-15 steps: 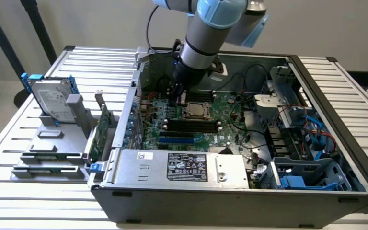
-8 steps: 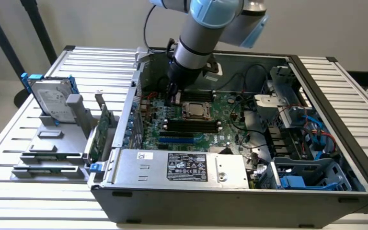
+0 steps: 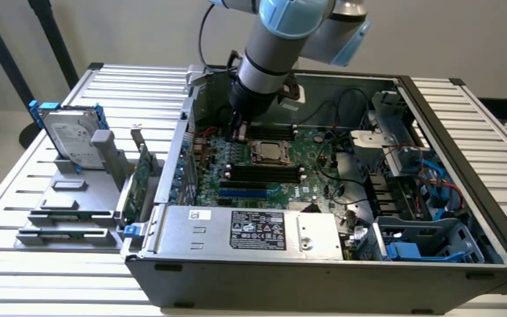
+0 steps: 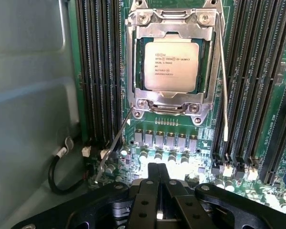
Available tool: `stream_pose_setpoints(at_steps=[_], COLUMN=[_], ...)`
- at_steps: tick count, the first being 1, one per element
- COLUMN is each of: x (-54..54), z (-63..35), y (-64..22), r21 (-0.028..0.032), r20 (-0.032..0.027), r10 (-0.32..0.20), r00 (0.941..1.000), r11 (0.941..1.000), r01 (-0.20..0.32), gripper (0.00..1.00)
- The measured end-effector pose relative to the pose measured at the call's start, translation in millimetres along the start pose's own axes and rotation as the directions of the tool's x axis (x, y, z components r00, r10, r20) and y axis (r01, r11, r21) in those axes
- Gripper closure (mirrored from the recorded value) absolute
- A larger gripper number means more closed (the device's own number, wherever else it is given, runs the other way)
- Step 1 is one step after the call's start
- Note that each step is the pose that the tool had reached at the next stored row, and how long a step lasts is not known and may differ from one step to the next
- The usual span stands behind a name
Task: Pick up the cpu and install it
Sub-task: 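Install the first cpu locking lever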
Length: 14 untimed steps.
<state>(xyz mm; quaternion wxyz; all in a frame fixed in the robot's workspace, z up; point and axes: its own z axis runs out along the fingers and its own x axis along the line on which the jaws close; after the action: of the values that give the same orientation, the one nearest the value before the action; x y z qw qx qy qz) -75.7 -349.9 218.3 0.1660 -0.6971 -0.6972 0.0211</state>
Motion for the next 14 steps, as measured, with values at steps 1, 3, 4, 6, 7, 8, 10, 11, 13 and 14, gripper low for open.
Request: stream_pose_setpoints(at_steps=[1, 3, 4, 6, 7, 8, 10, 11, 13, 14], x=[0.0, 0.0, 0.0, 0.1, 0.0, 0.0, 0.2, 0.2, 0.1, -0.1], z=[-0.1, -0.1, -0.1, -0.1, -0.1, -0.2, -1.1, -1.9, -4.1, -5.1], y=[0.0, -0.1, -0.1, -0.1, -0.1, -0.1, -0.4, -0.7, -1.4, -1.8], r21=[-0.0022, -0.0066, -0.0089, -0.0134, -0.0156, -0.0176, -0.0185, -0.0177, -0.0156, -0.0144], r20=[-0.0030, -0.0094, -0.0127, -0.0197, -0.0233, -0.0269, -0.0362, -0.0421, -0.0528, -0.0571], r10=[0.011, 0.034, 0.045, 0.068, 0.080, 0.091, 0.105, 0.109, 0.113, 0.115], r00=[0.9999, 0.9994, 0.9989, 0.9975, 0.9965, 0.9955, 0.9938, 0.9932, 0.9922, 0.9918], r11=[0.9999, 0.9994, 0.9989, 0.9976, 0.9967, 0.9956, 0.9942, 0.9938, 0.9933, 0.9932], r01=[-0.011, -0.034, -0.045, -0.068, -0.080, -0.092, -0.106, -0.109, -0.114, -0.116], gripper=[0.89, 0.89, 0.89, 0.89, 0.89, 0.89, 0.89, 0.89, 0.89, 0.89])
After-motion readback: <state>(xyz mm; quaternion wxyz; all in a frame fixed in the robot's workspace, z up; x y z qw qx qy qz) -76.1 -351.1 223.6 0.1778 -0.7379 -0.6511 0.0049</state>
